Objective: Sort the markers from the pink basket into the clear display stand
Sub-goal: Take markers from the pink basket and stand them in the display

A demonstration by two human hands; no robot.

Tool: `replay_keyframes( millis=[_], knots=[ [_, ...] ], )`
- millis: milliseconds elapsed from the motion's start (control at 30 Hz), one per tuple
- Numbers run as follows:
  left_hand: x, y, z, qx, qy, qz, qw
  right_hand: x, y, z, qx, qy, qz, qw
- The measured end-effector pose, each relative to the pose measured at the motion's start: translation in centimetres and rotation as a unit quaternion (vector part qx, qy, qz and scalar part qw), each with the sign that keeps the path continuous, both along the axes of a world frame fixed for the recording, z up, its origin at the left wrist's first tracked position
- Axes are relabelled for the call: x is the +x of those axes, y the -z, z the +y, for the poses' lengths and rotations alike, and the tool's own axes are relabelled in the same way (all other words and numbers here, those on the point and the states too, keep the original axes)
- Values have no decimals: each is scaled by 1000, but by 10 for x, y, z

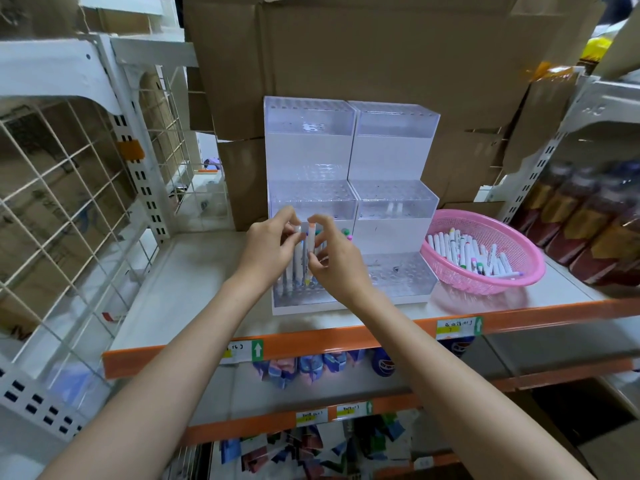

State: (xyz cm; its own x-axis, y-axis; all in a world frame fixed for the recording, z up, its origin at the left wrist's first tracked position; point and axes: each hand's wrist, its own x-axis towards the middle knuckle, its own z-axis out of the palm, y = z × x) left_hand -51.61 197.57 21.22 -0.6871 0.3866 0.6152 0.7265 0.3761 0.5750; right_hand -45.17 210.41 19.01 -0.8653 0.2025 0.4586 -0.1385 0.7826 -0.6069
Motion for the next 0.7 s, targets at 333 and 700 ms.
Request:
replay_keyframes(
  millis=[333,700],
  knots=[
    [3,9,-2,-54,24,60,996,0,2,1,-17,4,6,1000],
    [-1,22,-2,-112,5,115,987,2,1,1,-21,1,8,1000]
  ],
)
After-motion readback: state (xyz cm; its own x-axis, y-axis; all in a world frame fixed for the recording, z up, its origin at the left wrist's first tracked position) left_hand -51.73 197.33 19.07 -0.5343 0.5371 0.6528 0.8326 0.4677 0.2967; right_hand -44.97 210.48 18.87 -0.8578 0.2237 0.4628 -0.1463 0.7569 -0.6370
